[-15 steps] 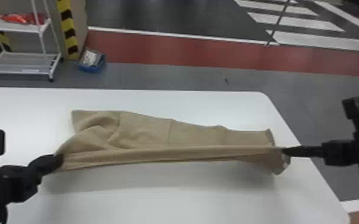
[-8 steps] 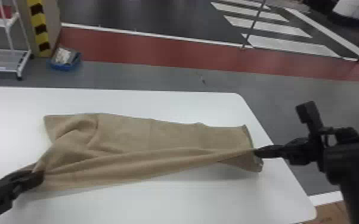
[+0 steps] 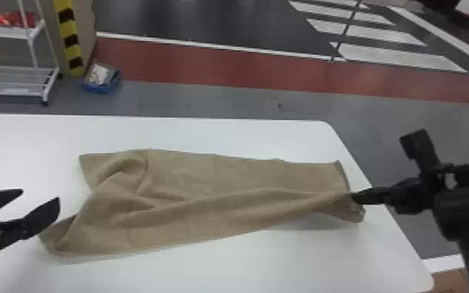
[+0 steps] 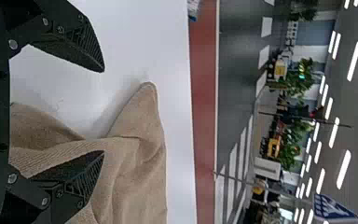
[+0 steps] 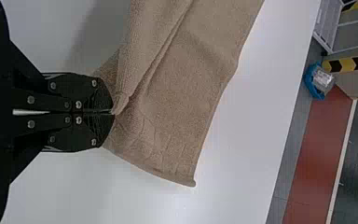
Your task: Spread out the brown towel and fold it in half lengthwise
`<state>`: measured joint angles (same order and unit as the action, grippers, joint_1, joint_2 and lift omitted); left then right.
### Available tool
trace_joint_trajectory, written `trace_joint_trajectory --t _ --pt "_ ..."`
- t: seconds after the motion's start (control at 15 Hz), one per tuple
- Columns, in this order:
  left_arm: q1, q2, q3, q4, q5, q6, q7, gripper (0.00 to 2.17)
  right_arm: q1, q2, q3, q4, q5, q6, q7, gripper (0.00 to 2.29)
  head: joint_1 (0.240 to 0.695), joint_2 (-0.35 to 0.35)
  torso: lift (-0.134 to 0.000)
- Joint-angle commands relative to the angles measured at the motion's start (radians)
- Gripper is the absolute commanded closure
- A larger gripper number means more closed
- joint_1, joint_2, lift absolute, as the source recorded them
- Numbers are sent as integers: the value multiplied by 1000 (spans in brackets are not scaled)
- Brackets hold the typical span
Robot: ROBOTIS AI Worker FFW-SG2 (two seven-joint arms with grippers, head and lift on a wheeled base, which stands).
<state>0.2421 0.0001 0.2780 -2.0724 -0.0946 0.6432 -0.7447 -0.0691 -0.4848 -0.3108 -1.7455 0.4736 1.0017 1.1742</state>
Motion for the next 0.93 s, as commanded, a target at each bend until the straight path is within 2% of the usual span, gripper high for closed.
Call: trace_joint_trajectory --t 0.0,0.07,0.13,0.2,0.4,0.6,0.67,0.87 --pt "-3 18 26 51 -28 -187 -110 87 -37 2 2 31 17 19 -2 1575 695 -267 -124" --pt "-1 41 17 75 -89 -300 -171 154 -55 8 9 46 27 32 -2 1575 695 -272 -124" --pt "-1 43 17 97 -152 -411 -220 191 -61 11 15 50 36 38 -5 1575 695 -286 -124" --pt "0 51 21 109 -181 -454 -240 198 -66 14 22 54 42 56 -8 1575 695 -289 -124" --pt "3 144 24 155 -201 -490 -344 215 -77 32 33 54 63 78 -8 1575 695 -291 -124" --pt "3 184 36 207 -235 -653 -461 272 -80 46 39 54 80 102 -8 1521 695 -285 -124" --pt "2 205 38 233 -240 -721 -478 272 -80 51 45 50 88 127 -8 1521 695 -286 -124" --pt "-23 248 24 268 -254 -742 -502 272 -77 60 42 43 109 151 -7 1521 695 -279 -124"
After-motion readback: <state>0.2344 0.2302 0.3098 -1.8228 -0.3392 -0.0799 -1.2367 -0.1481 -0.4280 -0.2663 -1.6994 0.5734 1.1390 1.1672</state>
